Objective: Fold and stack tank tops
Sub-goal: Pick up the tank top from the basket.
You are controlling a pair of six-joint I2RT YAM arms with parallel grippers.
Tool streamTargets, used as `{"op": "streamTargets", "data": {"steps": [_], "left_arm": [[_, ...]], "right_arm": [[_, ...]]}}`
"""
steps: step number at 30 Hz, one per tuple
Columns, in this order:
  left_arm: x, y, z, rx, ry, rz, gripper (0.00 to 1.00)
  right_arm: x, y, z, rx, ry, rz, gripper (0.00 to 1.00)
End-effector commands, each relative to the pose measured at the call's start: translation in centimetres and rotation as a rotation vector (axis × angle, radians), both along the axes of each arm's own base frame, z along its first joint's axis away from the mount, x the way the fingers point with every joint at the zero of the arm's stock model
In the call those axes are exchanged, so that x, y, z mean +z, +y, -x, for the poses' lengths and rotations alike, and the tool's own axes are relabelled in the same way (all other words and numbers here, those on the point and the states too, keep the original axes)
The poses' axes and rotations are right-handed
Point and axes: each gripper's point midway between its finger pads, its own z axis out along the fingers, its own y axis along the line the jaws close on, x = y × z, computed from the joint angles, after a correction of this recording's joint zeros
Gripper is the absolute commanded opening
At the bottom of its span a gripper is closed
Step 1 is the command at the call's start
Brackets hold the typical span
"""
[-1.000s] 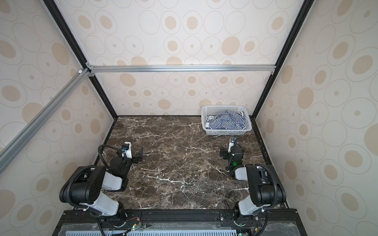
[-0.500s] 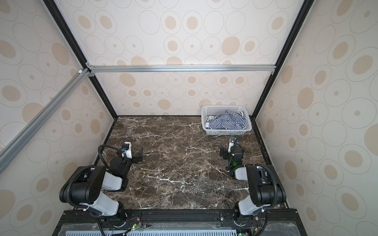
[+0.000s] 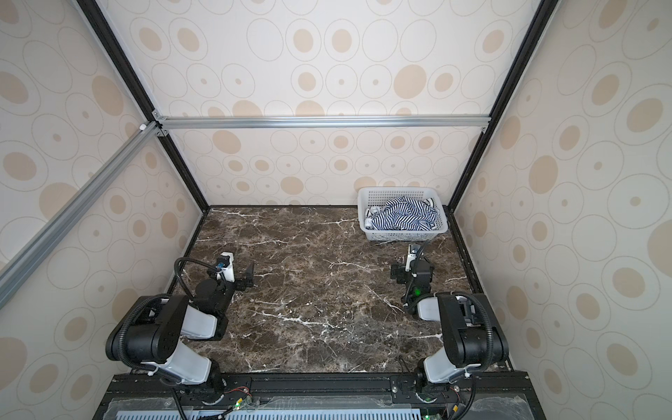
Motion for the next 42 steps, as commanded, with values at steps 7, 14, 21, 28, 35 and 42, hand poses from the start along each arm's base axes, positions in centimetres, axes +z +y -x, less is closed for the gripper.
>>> {"op": "streamTargets", "data": {"steps": [7, 14, 21, 28, 35, 42], "left_arm": [[0.7, 0.1, -0.4, 0.002, -0.027, -0.007, 0.99], [0.7, 0.1, -0.4, 0.003, -0.026, -0.007, 0.99], [1.4, 0.0, -0.4, -0.001, -0.025, -0.012, 0.99], [2.3, -0.9, -5.1, -0.061, 0.238, 0.025, 0.99], [0.6, -2.2, -9.2, -0.144, 0.617, 0.035, 0.99], [-0.2, -3.1, -7.5, -0.213, 0.662, 0.009, 0.99]], "right_arm": [[0.0, -0.2, 0.0, -0.013, -0.01, -0.002, 1.0], [0.0, -0.3, 0.0, -0.016, -0.01, -0.003, 1.0], [2.5, -0.9, 0.2, -0.056, -0.018, -0.001, 1.0], [9.4, -3.3, -1.5, -0.262, 0.193, -0.067, 1.0], [13.5, -4.9, -6.3, -0.45, 0.515, -0.083, 1.0], [11.1, -5.2, -11.3, -0.395, 0.597, -0.188, 1.0]]}}
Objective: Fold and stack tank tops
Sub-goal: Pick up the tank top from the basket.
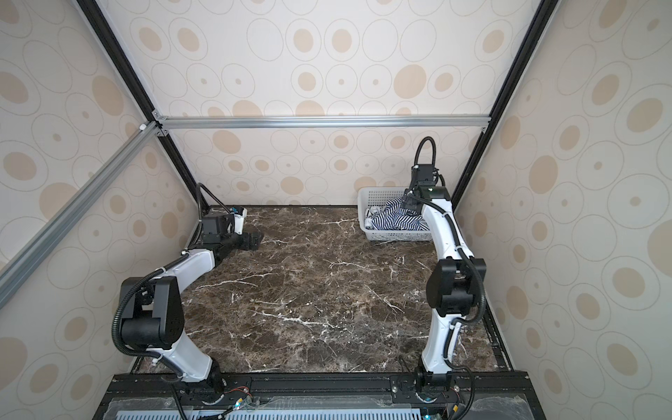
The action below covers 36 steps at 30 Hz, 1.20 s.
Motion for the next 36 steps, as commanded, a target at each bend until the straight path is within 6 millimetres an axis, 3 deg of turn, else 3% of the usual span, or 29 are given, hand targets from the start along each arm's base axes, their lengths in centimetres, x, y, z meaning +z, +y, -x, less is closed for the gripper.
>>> {"op": "streamTargets", "data": {"steps": [1, 15, 22, 24, 29, 32, 34, 36], "left_arm": [[-1.3, -0.9, 3.1, -0.079, 0.097, -0.014, 0.99], [3.6, -0.9, 7.4, -0.103, -0.033, -0.067, 0.99], [3.7, -1.0, 8.7, -0.103, -0.046, -0.059, 0.99], [3.5, -1.1, 9.0, -0.105, -0.045, -0.055, 0.99], [2.9, -1.9, 9.5, -0.133, -0.034, -0.017, 0.99], [2.9, -2.0, 9.4, -0.138, -0.036, -0.015, 0.99], [3.1, -2.0, 9.3, -0.14, -0.041, -0.02, 0.99], [3.4, -2.0, 9.3, -0.142, -0.05, -0.02, 0.99]], "right_arm": [[-4.1, -0.5, 1.8, -0.005, 0.182, -0.139, 1.0], [-9.3, 0.1, -4.1, 0.048, 0.173, -0.316, 0.99], [-11.0, 0.1, -5.3, 0.024, 0.168, -0.406, 0.93], [-11.5, 0.6, -5.8, 0.038, 0.159, -0.436, 0.83], [-12.0, 1.2, -6.2, 0.054, 0.146, -0.485, 0.47], [-11.1, 1.4, -6.2, 0.064, 0.125, -0.498, 0.15], [-9.8, 1.6, -6.1, 0.072, 0.097, -0.505, 0.0], [-8.5, 1.9, -5.8, 0.085, 0.08, -0.514, 0.0]]}}
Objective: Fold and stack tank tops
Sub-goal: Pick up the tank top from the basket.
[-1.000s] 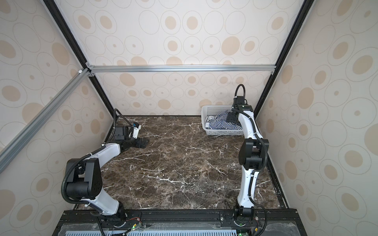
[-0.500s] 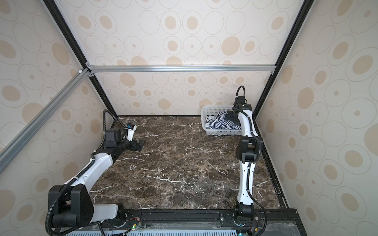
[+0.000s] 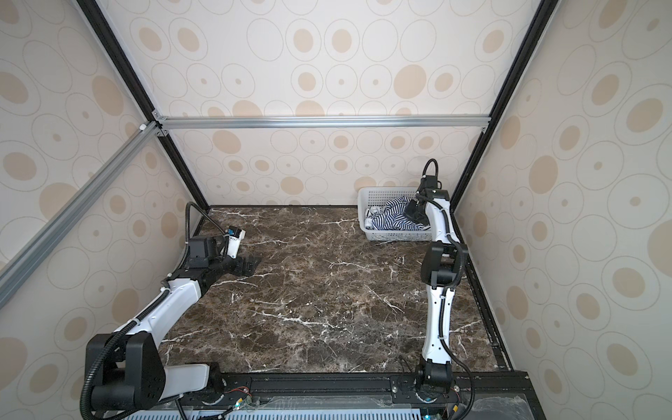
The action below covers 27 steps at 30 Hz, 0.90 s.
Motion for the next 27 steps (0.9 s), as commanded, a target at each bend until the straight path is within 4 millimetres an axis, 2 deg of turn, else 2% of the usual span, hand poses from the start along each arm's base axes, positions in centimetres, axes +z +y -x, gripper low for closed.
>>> {"op": "streamTargets", "data": {"steps": [1, 6, 7, 9, 14, 20, 24, 27], "left_arm": [[1.5, -0.6, -0.2, -0.03, -0.045, 0.004, 0.99], [2.2, -1.1, -0.2, -0.057, -0.057, 0.025, 0.99], [2.2, -1.4, -0.1, -0.073, -0.055, 0.032, 0.99], [2.1, -2.2, 0.4, -0.121, -0.057, 0.06, 0.99], [2.3, -2.6, 0.7, -0.14, -0.079, 0.07, 0.99], [2.9, -2.5, 0.5, -0.131, -0.091, 0.065, 0.99], [2.5, -2.4, 0.5, -0.126, -0.085, 0.066, 0.99], [2.3, -2.4, 0.5, -0.127, -0.083, 0.064, 0.99]], "right_arm": [[5.0, 0.8, 0.6, 0.015, -0.08, -0.031, 0.0], [11.7, 1.9, 2.3, 0.035, -0.216, -0.062, 0.0], [13.7, 2.4, 2.9, 0.05, -0.269, -0.086, 0.0], [14.1, 3.4, 3.6, 0.052, -0.309, -0.203, 0.0], [16.1, 5.6, 6.7, 0.08, -0.404, -0.274, 0.0], [18.7, 7.0, 10.9, 0.076, -0.501, -0.207, 0.0], [23.4, 9.2, 14.7, 0.143, -0.617, -0.04, 0.0], [27.5, 10.9, 17.8, 0.194, -0.707, 0.023, 0.0]]}}
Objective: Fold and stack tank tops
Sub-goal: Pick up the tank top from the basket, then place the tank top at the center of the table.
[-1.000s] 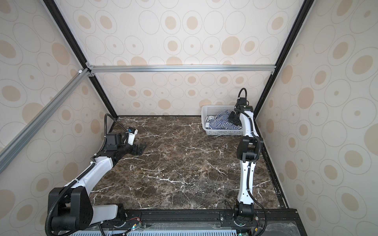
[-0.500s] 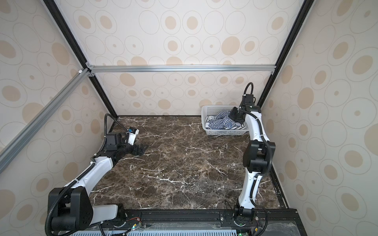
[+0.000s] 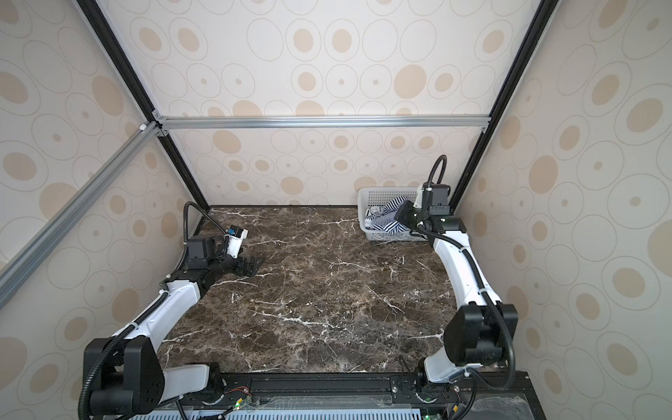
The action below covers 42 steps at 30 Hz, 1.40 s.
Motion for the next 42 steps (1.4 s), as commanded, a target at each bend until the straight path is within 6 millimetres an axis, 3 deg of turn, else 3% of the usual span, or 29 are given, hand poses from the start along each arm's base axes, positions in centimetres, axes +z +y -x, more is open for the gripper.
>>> {"op": "streamTargets", "data": {"steps": [1, 4, 7, 11, 16, 21, 25, 31, 37, 39, 42], "left_arm": [[0.9, -0.2, -0.1, -0.02, -0.043, -0.011, 0.99], [0.9, -0.2, 0.0, -0.015, -0.045, -0.014, 0.99], [1.0, 0.0, -0.1, -0.008, -0.052, -0.02, 0.99], [1.4, 0.1, 0.0, -0.004, -0.062, -0.03, 0.99], [1.9, 0.5, -0.1, 0.014, -0.082, -0.046, 0.99], [2.2, 0.5, -0.2, 0.013, -0.09, -0.046, 0.99], [2.4, 1.0, -0.7, 0.041, -0.096, -0.064, 0.99], [2.7, 1.4, -0.8, 0.062, -0.103, -0.072, 0.99], [2.8, 2.2, -0.6, 0.101, -0.126, -0.101, 0.99], [2.7, 2.3, -0.5, 0.105, -0.128, -0.103, 0.99], [2.5, 2.1, -0.5, 0.097, -0.122, -0.1, 0.99]], "right_arm": [[8.4, 0.6, 3.7, -0.002, -0.232, 0.105, 0.0], [11.4, 1.5, 6.7, 0.028, -0.296, 0.105, 0.0], [13.1, 2.3, 9.3, 0.064, -0.322, 0.078, 0.0], [13.3, 4.4, 11.3, 0.155, -0.302, -0.002, 0.0], [12.1, 9.2, 12.6, 0.292, -0.249, -0.032, 0.0], [11.0, 14.0, 12.2, 0.378, -0.216, -0.015, 0.0], [9.9, 18.1, 10.1, 0.428, -0.189, -0.008, 0.0], [12.3, 23.4, 7.8, 0.494, -0.263, -0.015, 0.0], [14.4, 25.2, 8.9, 0.526, -0.379, -0.012, 0.0], [13.3, 25.2, 9.7, 0.528, -0.391, -0.005, 0.01], [8.5, 25.4, 10.6, 0.555, -0.27, 0.003, 0.02]]}}
